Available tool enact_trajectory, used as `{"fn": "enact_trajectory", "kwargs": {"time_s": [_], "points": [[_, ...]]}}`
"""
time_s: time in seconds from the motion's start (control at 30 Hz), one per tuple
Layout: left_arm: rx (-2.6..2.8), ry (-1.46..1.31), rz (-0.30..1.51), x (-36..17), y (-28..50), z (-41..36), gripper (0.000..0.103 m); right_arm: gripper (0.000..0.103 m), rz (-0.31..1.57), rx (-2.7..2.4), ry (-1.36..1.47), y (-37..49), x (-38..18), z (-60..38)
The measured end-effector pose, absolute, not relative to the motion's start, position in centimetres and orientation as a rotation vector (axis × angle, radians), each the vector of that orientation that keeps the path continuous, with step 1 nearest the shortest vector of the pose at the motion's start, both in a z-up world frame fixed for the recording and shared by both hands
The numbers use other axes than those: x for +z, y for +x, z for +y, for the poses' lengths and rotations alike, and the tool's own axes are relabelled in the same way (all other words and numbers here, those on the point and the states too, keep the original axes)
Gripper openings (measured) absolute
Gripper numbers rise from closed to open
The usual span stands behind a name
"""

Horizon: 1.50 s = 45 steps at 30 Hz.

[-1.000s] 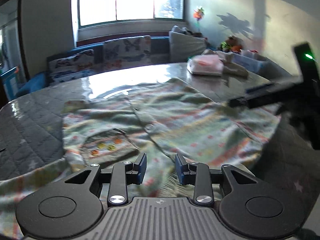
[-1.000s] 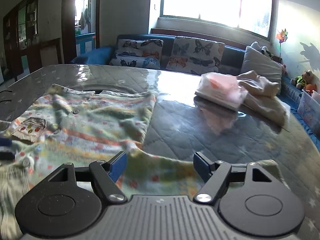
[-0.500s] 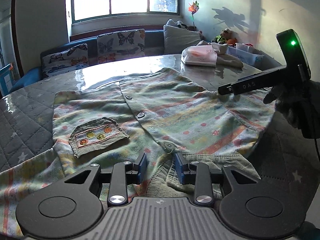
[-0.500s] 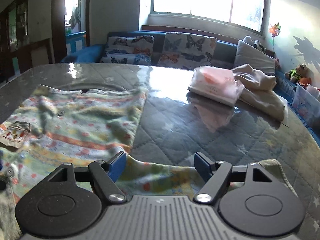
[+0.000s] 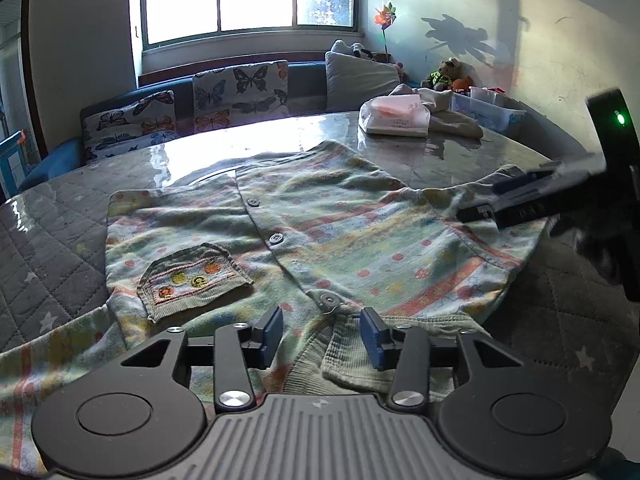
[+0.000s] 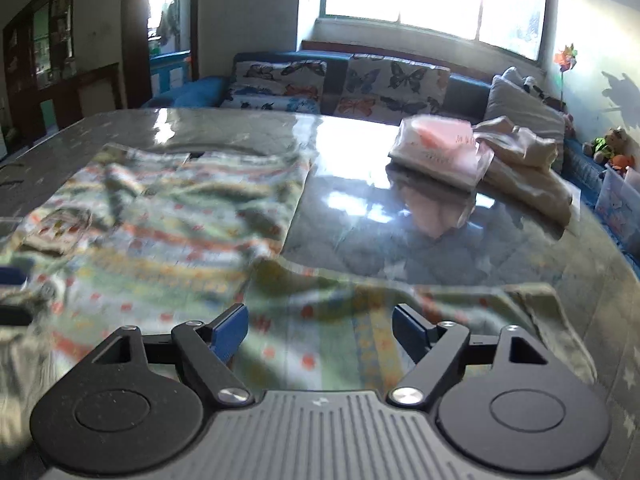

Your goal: Fold clothes

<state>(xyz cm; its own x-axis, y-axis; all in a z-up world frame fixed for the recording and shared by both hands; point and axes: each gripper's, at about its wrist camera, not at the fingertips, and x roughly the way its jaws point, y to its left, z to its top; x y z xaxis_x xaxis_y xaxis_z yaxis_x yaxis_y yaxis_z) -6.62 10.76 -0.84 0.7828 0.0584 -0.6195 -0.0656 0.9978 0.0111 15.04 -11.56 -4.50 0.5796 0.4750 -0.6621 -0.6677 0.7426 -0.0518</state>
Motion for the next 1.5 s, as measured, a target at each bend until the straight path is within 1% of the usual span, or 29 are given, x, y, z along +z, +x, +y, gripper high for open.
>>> {"fn": "enact_trajectory", "kwargs": {"time_s": [0.07,0.27,0.7,1.03,1.2,1.5], "points": [[0.066,-0.008,0.669,-0.7,-6.6,10.5,0.051,0.086,0.685,0.675,-0.297,14.7,-4.9,-12.3],[0.056,0.002,0.658,-0.1,-6.7,9.8,0.055,0.086,0.698,0.659,-0.232,13.2,-4.5,-14.2],[-0.045,0.038,0.65,-0.3,-5.7,6.6,0.056,0.087,0.621,0.715,-0.292,9.5,-3.7,-13.3],[-0.086,0.086,0.689,-1.7,-4.3,4.9,0.055,0.087,0.639,0.76,-0.339,8.8,-4.3,-12.3],[-0.104,0.115,0.685,-1.9,-4.9,4.4,0.055,0.087,0.618,0.788,-0.321,8.7,-3.6,-11.8],[-0.142,0.079,0.63,0.1,-7.7,6.3,0.055,0.087,0.614,0.864,-0.348,8.2,-3.8,-10.0]]}}
